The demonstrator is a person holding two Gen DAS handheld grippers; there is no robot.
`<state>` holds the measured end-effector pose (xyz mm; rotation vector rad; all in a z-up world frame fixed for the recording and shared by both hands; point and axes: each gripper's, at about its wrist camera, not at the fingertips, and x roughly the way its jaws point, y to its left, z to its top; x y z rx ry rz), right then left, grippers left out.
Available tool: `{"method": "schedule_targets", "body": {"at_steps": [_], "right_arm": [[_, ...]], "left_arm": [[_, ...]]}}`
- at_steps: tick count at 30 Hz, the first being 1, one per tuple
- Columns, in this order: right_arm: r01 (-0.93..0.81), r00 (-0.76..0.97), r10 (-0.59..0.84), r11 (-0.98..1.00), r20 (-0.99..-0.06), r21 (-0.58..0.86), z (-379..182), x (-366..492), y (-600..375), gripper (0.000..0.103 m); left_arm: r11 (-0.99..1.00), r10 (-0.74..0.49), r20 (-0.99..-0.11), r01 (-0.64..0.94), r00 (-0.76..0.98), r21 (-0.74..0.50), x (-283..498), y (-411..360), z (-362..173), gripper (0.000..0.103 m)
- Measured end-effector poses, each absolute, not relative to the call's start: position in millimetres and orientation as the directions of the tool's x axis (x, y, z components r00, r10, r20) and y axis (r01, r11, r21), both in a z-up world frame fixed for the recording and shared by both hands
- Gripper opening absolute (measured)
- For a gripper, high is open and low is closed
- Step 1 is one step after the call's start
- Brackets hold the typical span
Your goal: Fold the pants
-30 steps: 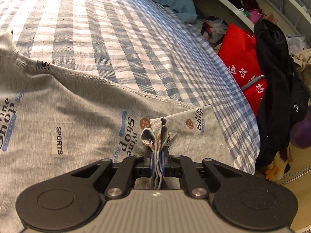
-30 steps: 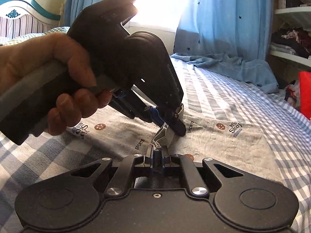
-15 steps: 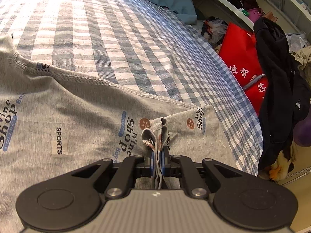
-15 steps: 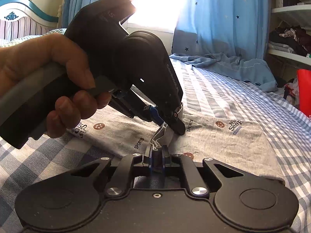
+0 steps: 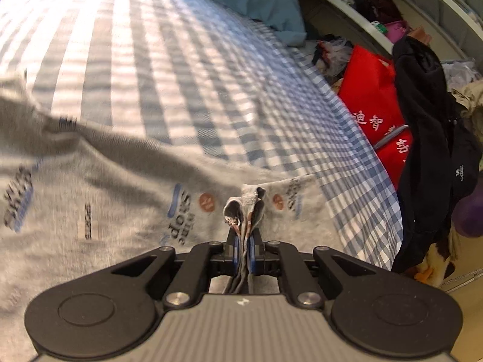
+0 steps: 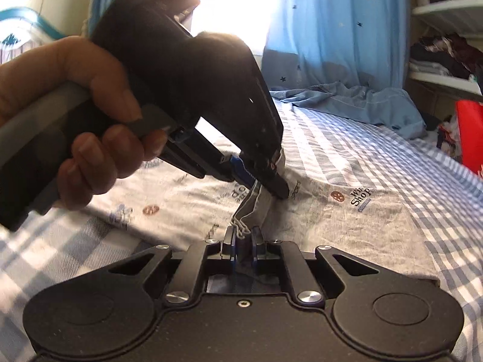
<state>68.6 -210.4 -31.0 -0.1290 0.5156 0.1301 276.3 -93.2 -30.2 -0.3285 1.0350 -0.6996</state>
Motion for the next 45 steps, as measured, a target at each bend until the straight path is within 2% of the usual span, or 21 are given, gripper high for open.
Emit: {"method": "schedule_targets", "body": {"at_steps": [8,15,26,33,38,40,41,43,44,45], "right_arm": [[-0.189,0.902,0.136,0.978,-0.410,-0.091,5,56,-198,0.010],[-0.318,0.890,0.258,0.942,-0.375,-0.107,24,57,-163,0.010],[-0.494,0.791,0.403,0.865,-0.460,-0.091,3,83,-87,0.010],[-0.533,0.727,0.395,0.841,-0.562,-0.099,-24,98,-56,0.010],[-0.540,0.708,0.397,0.837,-0.584,-0.086,-27,104,-57,0.013],[-0.540,0.704,0.406,0.839,-0.582,-0.067,-27,105,-58,0.018],[-0.538,0.704,0.409,0.841,-0.581,-0.059,-27,105,-60,0.024],[-0.539,0.704,0.420,0.841,-0.573,-0.045,-26,104,-67,0.037],[-0.537,0.708,0.423,0.843,-0.566,-0.042,-25,102,-71,0.049],[-0.535,0.714,0.424,0.844,-0.557,-0.043,-23,99,-77,0.065]], "left_arm": [[0.741,-0.668,-0.636,0.424,0.387,-0.520,268,-76,18,0.005],[0.768,-0.641,-0.644,0.354,0.417,-0.534,269,-14,30,0.005],[0.809,-0.583,-0.686,0.238,0.435,-0.537,279,72,-9,0.005],[0.799,-0.593,-0.699,0.191,0.399,-0.570,290,95,-52,0.005],[0.780,-0.613,-0.679,0.179,0.403,-0.599,289,102,-68,0.007],[0.780,-0.613,-0.675,0.178,0.410,-0.599,287,102,-68,0.008],[0.783,-0.608,-0.676,0.177,0.415,-0.596,286,102,-67,0.010],[0.792,-0.597,-0.680,0.174,0.425,-0.586,284,100,-63,0.019],[0.795,-0.592,-0.680,0.173,0.432,-0.582,282,99,-60,0.032],[0.801,-0.583,-0.680,0.170,0.444,-0.574,280,98,-56,0.050]]}}
